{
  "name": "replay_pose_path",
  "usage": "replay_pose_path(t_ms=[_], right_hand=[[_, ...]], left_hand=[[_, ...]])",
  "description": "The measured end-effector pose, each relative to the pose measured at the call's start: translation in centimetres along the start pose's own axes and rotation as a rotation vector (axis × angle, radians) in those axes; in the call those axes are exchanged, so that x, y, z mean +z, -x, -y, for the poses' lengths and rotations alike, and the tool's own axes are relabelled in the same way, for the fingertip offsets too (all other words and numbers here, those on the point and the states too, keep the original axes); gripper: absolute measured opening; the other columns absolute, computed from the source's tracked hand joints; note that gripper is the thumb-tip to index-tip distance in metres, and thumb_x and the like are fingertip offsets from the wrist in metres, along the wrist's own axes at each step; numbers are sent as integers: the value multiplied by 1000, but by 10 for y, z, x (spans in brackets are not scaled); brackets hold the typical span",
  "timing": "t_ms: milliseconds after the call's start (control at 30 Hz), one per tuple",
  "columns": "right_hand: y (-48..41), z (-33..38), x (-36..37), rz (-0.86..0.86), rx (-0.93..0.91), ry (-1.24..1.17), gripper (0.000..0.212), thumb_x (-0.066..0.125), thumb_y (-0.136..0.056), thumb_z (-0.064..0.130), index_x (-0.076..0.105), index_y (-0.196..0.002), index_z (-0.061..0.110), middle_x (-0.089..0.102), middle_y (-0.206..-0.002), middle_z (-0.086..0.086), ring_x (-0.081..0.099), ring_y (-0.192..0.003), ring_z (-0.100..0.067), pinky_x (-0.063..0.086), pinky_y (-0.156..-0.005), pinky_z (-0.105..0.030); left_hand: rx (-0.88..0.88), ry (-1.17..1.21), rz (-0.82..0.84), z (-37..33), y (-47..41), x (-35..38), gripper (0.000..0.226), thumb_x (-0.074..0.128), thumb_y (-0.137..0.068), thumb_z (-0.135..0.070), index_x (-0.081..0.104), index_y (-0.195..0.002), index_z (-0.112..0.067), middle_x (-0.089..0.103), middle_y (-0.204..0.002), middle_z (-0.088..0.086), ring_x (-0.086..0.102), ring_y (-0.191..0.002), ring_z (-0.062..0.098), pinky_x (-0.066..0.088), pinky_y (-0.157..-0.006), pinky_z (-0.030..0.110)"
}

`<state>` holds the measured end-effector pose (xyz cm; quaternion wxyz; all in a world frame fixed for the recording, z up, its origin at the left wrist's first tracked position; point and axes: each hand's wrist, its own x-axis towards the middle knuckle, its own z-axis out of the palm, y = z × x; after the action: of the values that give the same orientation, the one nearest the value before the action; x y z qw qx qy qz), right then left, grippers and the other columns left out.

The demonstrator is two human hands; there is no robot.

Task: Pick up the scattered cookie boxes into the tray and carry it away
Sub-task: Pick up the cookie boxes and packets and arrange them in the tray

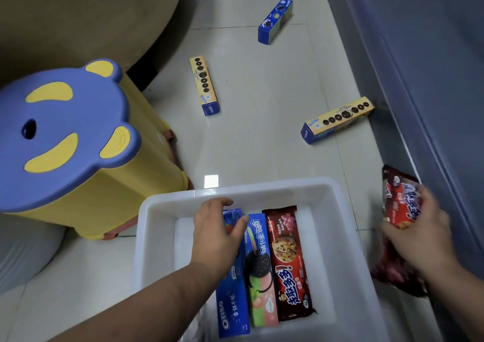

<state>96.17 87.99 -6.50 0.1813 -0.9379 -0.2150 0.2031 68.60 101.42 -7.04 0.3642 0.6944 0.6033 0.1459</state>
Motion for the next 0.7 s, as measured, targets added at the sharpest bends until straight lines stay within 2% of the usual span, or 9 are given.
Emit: replay_pose_path(t_ms=[133, 200, 267, 333, 400, 467, 567, 633, 700], right_hand=[[43, 29, -15, 203, -267, 169, 98, 75, -69, 21, 15, -145, 37, 31, -134, -4, 49, -105, -26, 49, -84, -44], [60, 41, -7, 320, -348, 156, 103, 75, -71, 29, 5, -145, 42, 26, -132, 6, 50, -92, -12, 49, -66, -24], [69, 51, 10, 415, -408, 164, 104, 74, -72, 37, -3, -142, 49, 19, -123, 18, 53, -89, -7, 46, -55, -16], [73, 57, 35, 492, -418, 147, 102, 72, -73, 40, -3, -141, 49, 17, -116, 18, 55, -94, -7, 48, -58, -16], [74, 61, 61, 493, -402, 120, 99, 70, -72, 42, 1, -143, 43, 20, -113, 11, 53, -100, -10, 49, -67, -19], [74, 61, 83, 464, -398, 154, 99, 68, -71, 45, 3, -145, 36, 23, -118, 5, 49, -110, -15, 54, -77, -29], [77, 59, 109, 448, -385, 240, 101, 68, -71, 48, 3, -146, 32, 24, -129, -1, 40, -120, -19, 52, -84, -32], [82, 56, 124, 439, -370, 268, 102, 70, -71, 46, 4, -147, 30, 23, -131, -2, 36, -123, -20, 50, -86, -31], [84, 54, 136, 432, -351, 264, 102, 70, -70, 46, 5, -147, 31, 22, -134, -3, 34, -125, -20, 49, -88, -31]], left_hand=[[-53, 85, 14, -1, 0, 2, 42, 64, -85, -34, 52, -122, -18, 52, -112, -8, 47, -113, 11, 37, -91, 20], [-98, 172, 23, 1, 2, 3, 35, 64, -85, -34, 51, -116, -21, 55, -107, -8, 53, -100, 8, 41, -77, 8], [-148, 276, 42, 1, 4, 4, 28, 62, -86, -33, 49, -109, -23, 57, -97, -7, 55, -84, 3, 42, -59, 0], [-197, 362, 37, 5, 6, 7, 22, 61, -88, -31, 49, -104, -23, 56, -85, -7, 55, -72, 3, 44, -54, 5], [-265, 463, 21, 13, 8, 11, 18, 61, -87, -33, 51, -98, -22, 56, -75, -1, 55, -64, 14, 46, -53, 25], [-318, 515, 12, 18, 10, 14, 15, 62, -85, -35, 52, -93, -28, 56, -71, 4, 53, -61, 21, 42, -52, 34], [-313, 524, 21, 21, 12, 20, 13, 63, -86, -31, 51, -89, -30, 58, -73, 3, 55, -64, 21, 47, -63, 41], [-291, 520, 31, 22, 13, 24, 11, 63, -87, -29, 52, -90, -27, 56, -73, 1, 54, -66, 17, 48, -68, 35], [-265, 496, 34, 25, 13, 28, 11, 61, -88, -28, 55, -94, -21, 54, -72, -2, 52, -66, 11, 45, -64, 19]])
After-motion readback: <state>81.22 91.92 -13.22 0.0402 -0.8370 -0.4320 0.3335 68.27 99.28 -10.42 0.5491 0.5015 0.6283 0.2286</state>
